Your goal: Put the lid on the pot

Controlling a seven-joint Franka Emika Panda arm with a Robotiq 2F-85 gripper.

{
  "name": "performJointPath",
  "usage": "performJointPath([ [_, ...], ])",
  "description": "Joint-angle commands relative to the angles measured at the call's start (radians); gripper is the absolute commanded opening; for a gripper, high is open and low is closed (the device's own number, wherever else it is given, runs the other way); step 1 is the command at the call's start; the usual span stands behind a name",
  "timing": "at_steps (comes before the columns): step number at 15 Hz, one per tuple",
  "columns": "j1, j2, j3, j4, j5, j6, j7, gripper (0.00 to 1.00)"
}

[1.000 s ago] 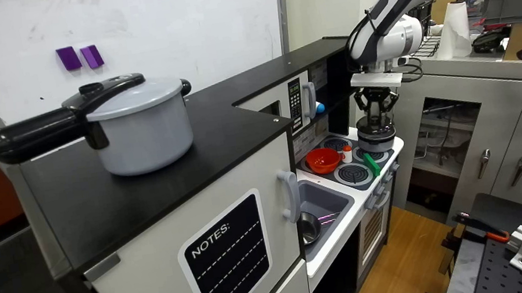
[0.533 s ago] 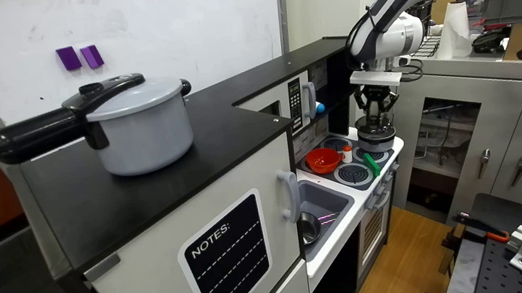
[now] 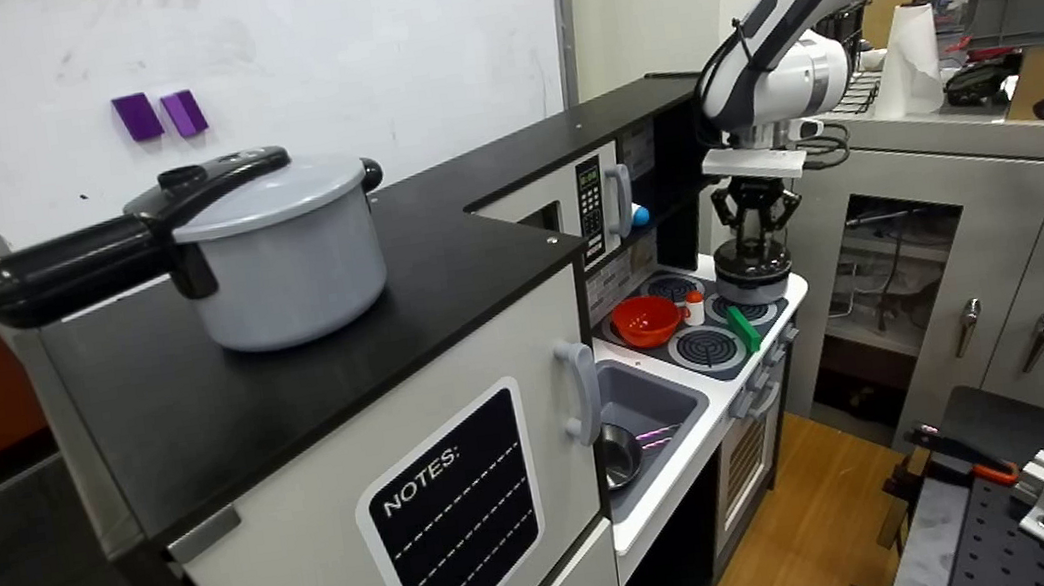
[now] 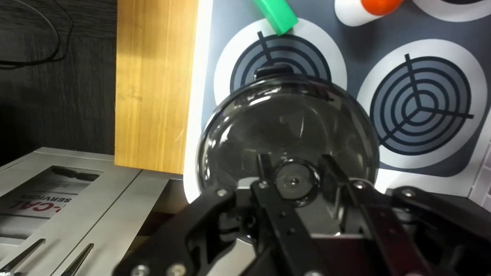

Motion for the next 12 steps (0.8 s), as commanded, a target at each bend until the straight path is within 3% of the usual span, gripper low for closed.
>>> performJointPath([
  [1, 0.005, -0.010, -0.006, -0.036, -0.014, 0.004, 0.014, 0.08],
  [12, 0.001, -0.003, -0.007, -0.029, -0.009, 0.006, 0.011, 0.08],
])
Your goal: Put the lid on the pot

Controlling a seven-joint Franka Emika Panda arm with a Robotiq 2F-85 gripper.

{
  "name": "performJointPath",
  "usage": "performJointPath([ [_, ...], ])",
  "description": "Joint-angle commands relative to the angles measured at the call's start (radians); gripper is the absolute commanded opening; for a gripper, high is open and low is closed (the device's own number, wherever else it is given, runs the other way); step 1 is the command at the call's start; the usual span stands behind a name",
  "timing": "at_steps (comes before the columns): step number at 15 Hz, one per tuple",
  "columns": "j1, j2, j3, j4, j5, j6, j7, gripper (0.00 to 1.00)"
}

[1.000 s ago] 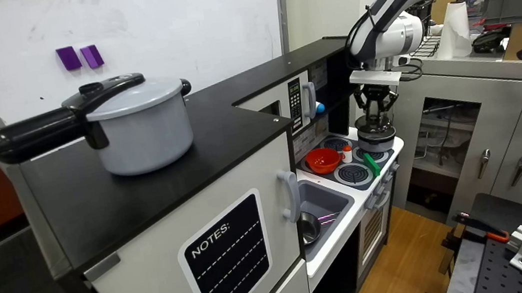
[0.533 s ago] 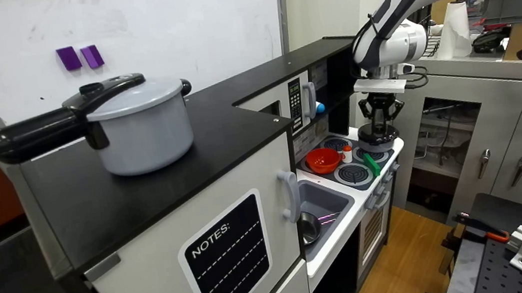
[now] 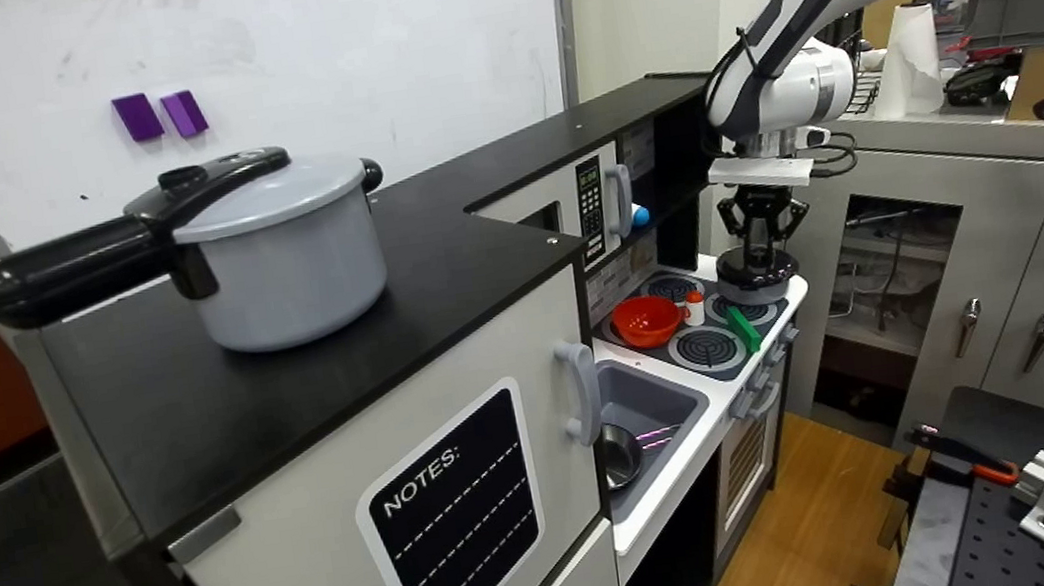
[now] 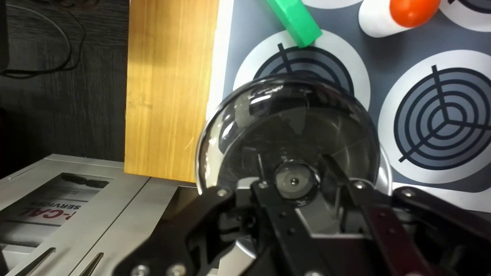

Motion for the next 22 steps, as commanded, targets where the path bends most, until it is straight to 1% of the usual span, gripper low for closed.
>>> performJointPath([
  [1, 0.000, 0.000, -0.004, 0.004, -0.008, 0.003, 0.010, 0.08],
  [5, -0.002, 0.000, -0.003, 0.008, -0.004, 0.004, 0.008, 0.08],
  [6, -0.002, 0.000, -0.003, 0.009, -0.004, 0.003, 0.008, 0.42],
  [7, -0.004, -0.003, -0.001, 0.010, 0.001, 0.000, 0.004, 0.60],
  [8, -0.003, 0.000, 0.001, 0.006, -0.001, -0.001, 0.001, 0.41],
  [10, -0.003, 0.000, 0.001, 0.007, -0.001, -0.001, 0.001, 0.55],
  [11, -0.003, 0.000, 0.001, 0.007, -0.001, -0.001, 0.001, 0.59],
  [13, -0.003, 0.000, 0.001, 0.007, -0.001, -0.001, 0.001, 0.60],
  [14, -0.003, 0.000, 0.001, 0.007, -0.001, -0.001, 0.001, 0.85],
  [15, 0.001, -0.017, 0.001, -0.012, -0.006, 0.002, -0.005, 0.87],
  [17, 0.014, -0.063, -0.001, -0.062, -0.027, 0.013, -0.017, 0.98],
  [18, 0.022, -0.087, -0.001, -0.088, -0.042, 0.022, -0.027, 1.00],
  [22, 0.054, -0.231, 0.007, -0.219, -0.139, 0.038, -0.051, 1.00],
])
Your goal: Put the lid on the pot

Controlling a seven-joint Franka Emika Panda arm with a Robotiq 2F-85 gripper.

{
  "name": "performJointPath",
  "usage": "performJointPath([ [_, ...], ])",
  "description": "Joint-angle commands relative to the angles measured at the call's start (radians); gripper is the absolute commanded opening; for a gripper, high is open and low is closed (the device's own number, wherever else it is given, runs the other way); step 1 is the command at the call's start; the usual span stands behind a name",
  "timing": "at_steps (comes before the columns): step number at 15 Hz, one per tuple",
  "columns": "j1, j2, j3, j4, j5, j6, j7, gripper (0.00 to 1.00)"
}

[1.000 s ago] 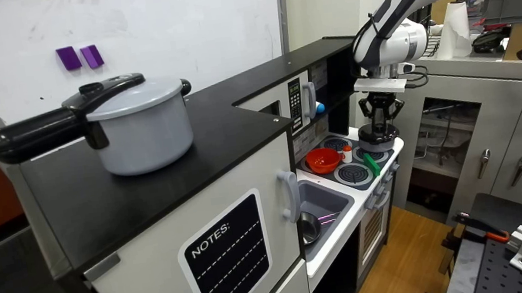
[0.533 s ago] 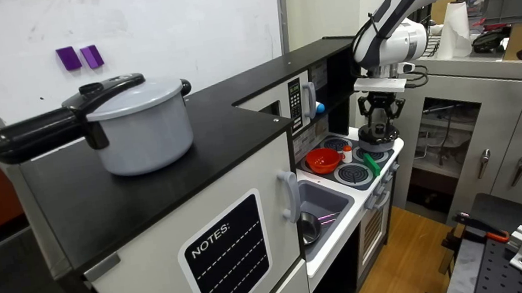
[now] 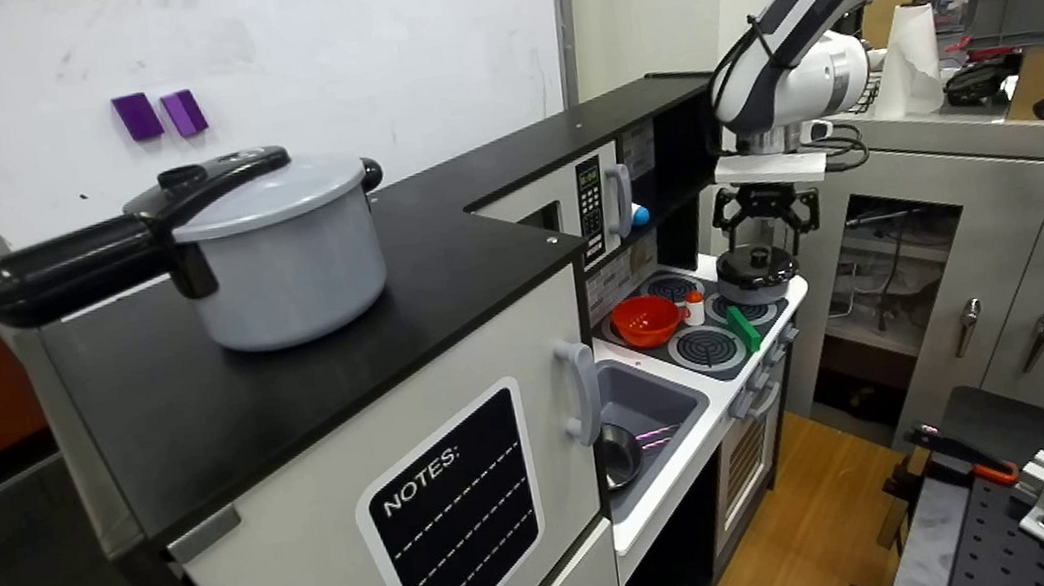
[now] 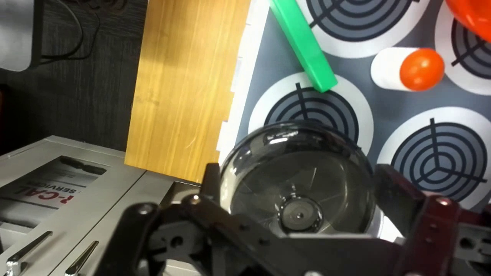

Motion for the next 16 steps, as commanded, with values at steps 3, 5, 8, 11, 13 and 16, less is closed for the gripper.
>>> performJointPath([
  [3, 0.013, -0.237, 0.024, -0.214, -0.123, 0.025, -0.049, 1.00],
  [5, 0.002, -0.309, 0.043, -0.284, -0.147, 0.020, -0.070, 1.00],
  [8, -0.013, -0.397, 0.068, -0.369, -0.170, 0.017, -0.116, 1.00],
  [11, -0.033, -0.476, 0.082, -0.429, -0.175, 0.007, -0.181, 1.00],
  [13, -0.053, -0.523, 0.084, -0.459, -0.169, -0.009, -0.231, 1.00],
  [16, -0.066, -0.507, 0.099, -0.450, -0.146, -0.005, -0.223, 1.00],
])
